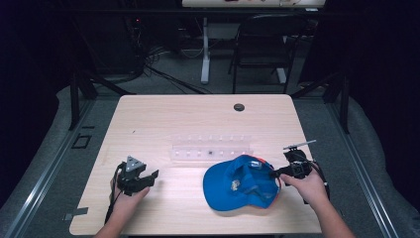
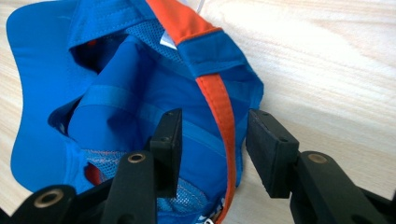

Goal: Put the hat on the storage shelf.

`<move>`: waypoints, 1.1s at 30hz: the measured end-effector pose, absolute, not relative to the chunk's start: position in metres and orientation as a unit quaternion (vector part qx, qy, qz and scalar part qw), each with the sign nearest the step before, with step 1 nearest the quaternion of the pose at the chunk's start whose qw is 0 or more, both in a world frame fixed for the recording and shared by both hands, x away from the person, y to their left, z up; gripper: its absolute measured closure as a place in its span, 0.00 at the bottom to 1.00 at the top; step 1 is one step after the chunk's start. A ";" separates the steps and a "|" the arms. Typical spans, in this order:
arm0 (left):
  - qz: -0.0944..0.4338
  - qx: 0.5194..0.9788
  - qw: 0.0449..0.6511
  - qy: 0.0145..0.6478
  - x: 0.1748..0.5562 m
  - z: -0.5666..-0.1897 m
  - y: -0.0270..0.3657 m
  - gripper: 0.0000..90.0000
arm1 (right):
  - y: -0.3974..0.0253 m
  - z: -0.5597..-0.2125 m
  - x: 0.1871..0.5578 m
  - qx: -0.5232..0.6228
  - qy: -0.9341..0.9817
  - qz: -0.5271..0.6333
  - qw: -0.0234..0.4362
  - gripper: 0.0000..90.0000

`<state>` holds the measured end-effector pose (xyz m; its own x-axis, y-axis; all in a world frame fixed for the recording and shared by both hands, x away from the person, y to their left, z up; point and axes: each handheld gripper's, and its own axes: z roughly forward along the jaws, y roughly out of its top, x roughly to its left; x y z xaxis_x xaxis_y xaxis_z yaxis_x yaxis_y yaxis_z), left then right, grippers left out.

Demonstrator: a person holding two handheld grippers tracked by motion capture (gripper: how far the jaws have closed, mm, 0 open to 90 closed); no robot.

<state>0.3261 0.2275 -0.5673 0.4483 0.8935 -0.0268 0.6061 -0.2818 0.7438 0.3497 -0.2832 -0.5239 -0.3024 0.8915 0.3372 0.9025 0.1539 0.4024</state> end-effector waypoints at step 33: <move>0.204 0.771 0.354 0.488 0.327 -0.568 0.228 0.48 | -0.274 -0.505 0.344 -0.557 -0.768 -0.302 0.089 0.75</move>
